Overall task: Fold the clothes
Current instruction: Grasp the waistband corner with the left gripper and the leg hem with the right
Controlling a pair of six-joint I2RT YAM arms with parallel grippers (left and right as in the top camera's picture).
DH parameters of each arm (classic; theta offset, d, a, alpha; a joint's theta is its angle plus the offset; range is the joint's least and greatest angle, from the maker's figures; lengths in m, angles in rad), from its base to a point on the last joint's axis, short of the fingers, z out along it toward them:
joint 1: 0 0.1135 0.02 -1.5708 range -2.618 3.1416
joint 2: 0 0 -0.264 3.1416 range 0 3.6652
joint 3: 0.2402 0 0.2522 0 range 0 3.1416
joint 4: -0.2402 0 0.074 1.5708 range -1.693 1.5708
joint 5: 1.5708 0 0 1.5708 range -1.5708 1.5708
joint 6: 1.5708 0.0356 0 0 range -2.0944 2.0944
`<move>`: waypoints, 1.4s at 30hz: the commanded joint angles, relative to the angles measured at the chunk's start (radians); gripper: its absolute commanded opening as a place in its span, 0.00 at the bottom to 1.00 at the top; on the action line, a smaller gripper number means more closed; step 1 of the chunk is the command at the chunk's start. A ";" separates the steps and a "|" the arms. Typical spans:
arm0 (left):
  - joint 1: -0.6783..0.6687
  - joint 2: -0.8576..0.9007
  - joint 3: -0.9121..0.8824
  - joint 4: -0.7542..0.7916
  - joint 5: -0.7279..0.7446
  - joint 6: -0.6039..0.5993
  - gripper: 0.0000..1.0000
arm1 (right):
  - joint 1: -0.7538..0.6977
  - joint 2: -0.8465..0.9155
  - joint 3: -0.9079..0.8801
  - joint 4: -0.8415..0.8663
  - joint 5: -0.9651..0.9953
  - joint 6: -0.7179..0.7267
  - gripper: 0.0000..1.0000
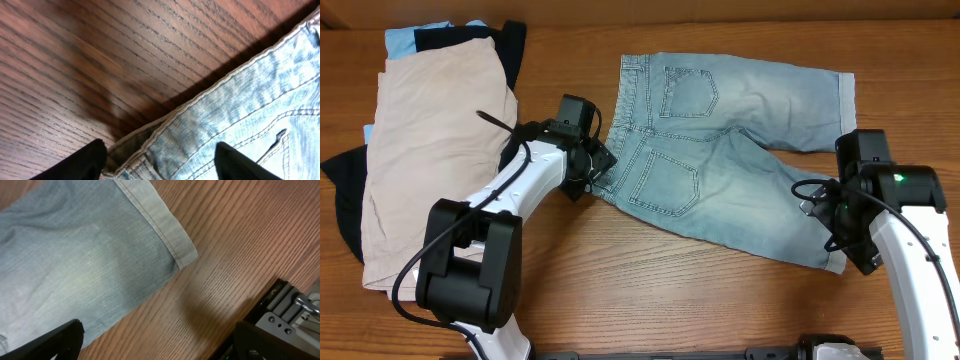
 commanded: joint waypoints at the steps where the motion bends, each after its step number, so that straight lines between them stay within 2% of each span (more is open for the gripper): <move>1: -0.012 -0.030 -0.004 -0.006 -0.008 0.046 0.69 | -0.003 -0.006 -0.029 0.022 -0.007 0.005 1.00; 3: -0.015 -0.030 -0.005 -0.017 0.002 0.051 0.66 | -0.003 -0.006 -0.037 0.040 -0.010 0.005 1.00; 6: -0.011 -0.030 -0.004 -0.013 0.011 0.125 0.65 | -0.003 -0.006 -0.037 0.044 -0.010 0.005 0.99; 10: 0.016 -0.030 -0.002 -0.016 0.050 0.283 0.63 | -0.003 -0.006 -0.038 0.045 -0.005 -0.005 0.99; 13: 0.034 -0.030 -0.002 -0.034 0.137 0.491 0.72 | -0.003 -0.006 -0.038 0.053 -0.006 -0.015 1.00; 15: 0.039 -0.030 -0.003 -0.069 0.165 0.555 0.80 | -0.003 -0.006 -0.038 0.058 -0.007 -0.015 1.00; 17: 0.039 -0.030 -0.003 -0.105 0.160 0.561 0.99 | -0.003 -0.006 -0.038 0.066 -0.007 -0.015 1.00; 20: 0.026 -0.030 -0.005 -0.119 0.161 0.555 1.00 | -0.003 -0.006 -0.038 0.075 -0.007 -0.015 1.00; 22: 0.014 -0.030 -0.009 -0.112 0.143 0.509 1.00 | -0.003 -0.006 -0.038 0.078 -0.007 -0.019 1.00; 25: -0.012 -0.029 -0.024 -0.087 0.057 0.353 0.88 | -0.003 -0.006 -0.038 0.078 -0.007 -0.019 1.00; 28: -0.035 -0.028 -0.038 -0.073 -0.022 0.264 0.79 | -0.003 -0.006 -0.038 0.077 -0.007 -0.019 0.99; 35: -0.062 -0.028 -0.058 -0.032 -0.067 0.249 0.70 | -0.003 -0.006 -0.038 0.082 -0.011 -0.018 0.99; 42: -0.066 0.010 -0.067 0.049 -0.117 0.249 0.46 | -0.003 -0.006 -0.041 0.085 -0.010 -0.018 0.99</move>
